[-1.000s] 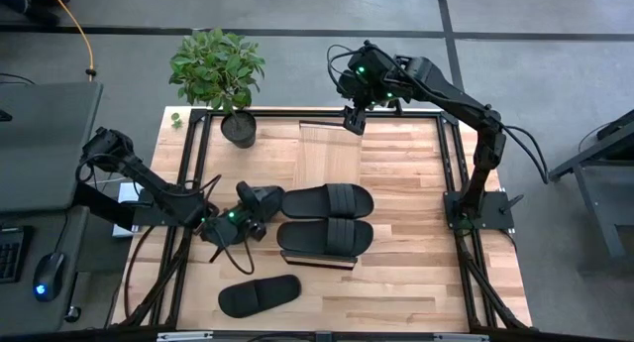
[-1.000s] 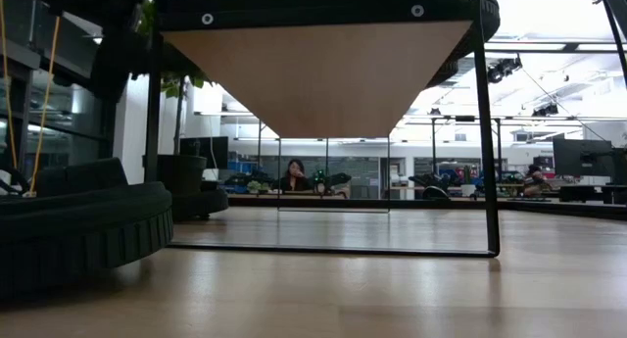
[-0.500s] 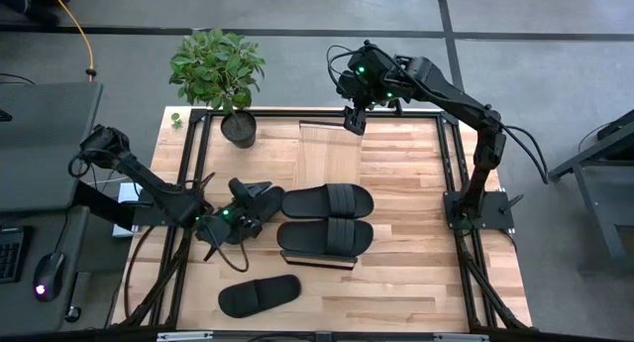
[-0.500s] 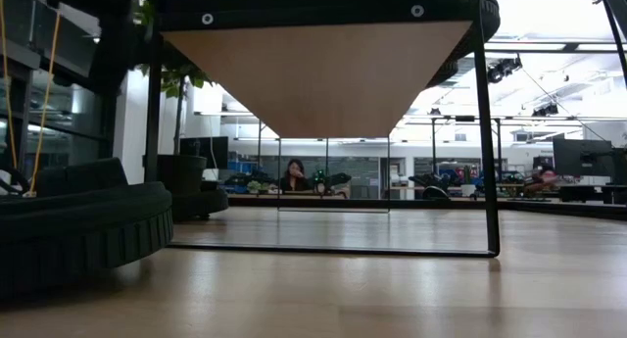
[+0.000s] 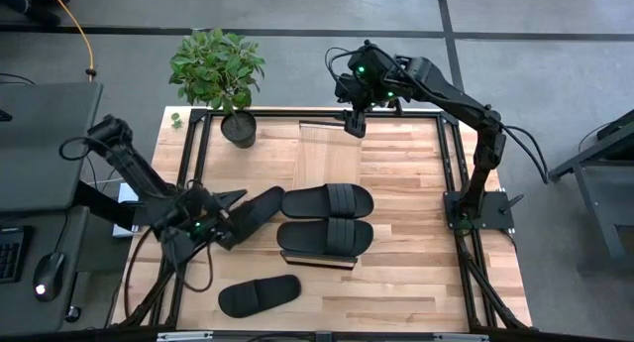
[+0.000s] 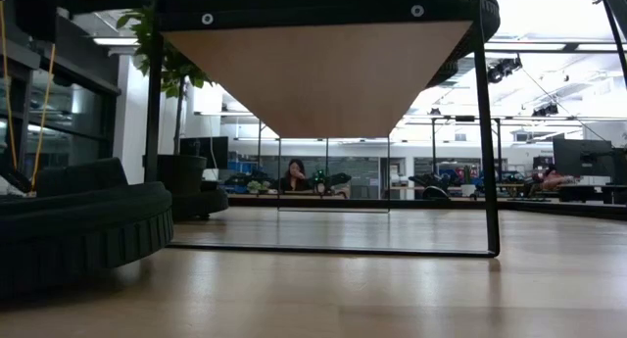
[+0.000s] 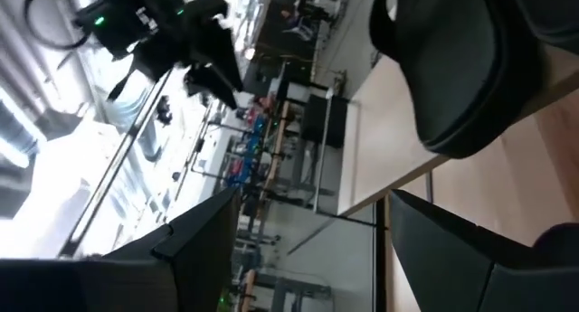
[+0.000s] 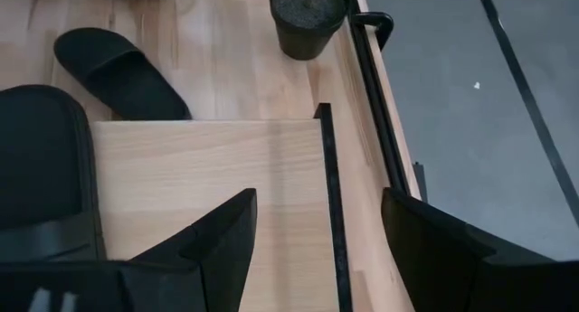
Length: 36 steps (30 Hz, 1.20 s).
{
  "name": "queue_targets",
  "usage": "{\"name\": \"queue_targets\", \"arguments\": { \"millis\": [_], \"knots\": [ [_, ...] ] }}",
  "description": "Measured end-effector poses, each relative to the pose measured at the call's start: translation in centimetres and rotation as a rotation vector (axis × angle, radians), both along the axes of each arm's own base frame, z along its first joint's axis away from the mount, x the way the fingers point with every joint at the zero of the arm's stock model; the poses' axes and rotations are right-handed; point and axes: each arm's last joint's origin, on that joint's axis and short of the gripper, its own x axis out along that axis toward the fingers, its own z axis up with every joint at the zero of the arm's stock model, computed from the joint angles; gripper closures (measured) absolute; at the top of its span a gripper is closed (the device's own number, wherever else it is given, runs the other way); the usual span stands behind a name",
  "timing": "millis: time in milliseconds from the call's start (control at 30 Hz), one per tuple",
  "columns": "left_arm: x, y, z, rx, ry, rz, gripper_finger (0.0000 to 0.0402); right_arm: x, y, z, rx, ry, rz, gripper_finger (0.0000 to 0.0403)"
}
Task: Pick and place slides into the shelf
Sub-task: Put the black slide on the shelf
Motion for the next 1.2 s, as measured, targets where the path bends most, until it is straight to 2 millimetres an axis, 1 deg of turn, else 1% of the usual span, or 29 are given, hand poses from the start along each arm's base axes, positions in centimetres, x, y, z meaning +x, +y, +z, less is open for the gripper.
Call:
{"name": "queue_targets", "arguments": {
  "millis": [133, 267, 400, 533, 667, 800, 967, 1133, 1200],
  "knots": [
    [-0.8, -0.9, 0.0, -0.051, -0.061, -0.032, 0.0135, 0.0, 0.0, 0.0, -0.006, 0.002, 0.009, 0.0174],
    [-1.4, -1.5, -0.5, -0.062, -0.070, -0.074, 0.0135, 0.1, 0.0, -0.1, -0.004, 0.006, 0.009, 0.0174],
    [-1.6, -1.1, -1.4, -0.076, -0.080, -0.072, 0.0135, 0.5, -0.1, -0.6, 0.008, 0.019, 0.016, 0.0174],
    [-2.0, -0.7, -2.6, -0.118, -0.038, -0.136, 0.0135, 1.4, -0.4, -1.7, 0.032, 0.051, 0.025, 0.0174],
    [-2.8, 0.1, -4.1, -0.222, 0.009, -0.170, 0.0135, 2.2, -0.7, -3.1, 0.059, 0.097, 0.029, 0.0174],
    [-3.6, 0.9, -5.2, -0.352, 0.063, -0.160, 0.0135, 3.1, -1.1, -4.3, 0.063, 0.133, 0.044, 0.0174],
    [-3.1, 0.6, -5.6, -0.381, 0.061, -0.150, 0.0135, 3.6, -1.2, -4.8, 0.069, 0.134, 0.059, 0.0174],
    [-2.0, 0.4, -6.8, -0.531, 0.063, -0.102, 0.0135, 3.9, -1.1, -4.7, 0.086, 0.088, 0.105, 0.0174],
    [-1.5, 0.3, -7.2, -0.617, 0.026, -0.081, 0.0135, 4.0, -1.1, -4.6, 0.080, 0.080, 0.115, 0.0174]
  ]
}}
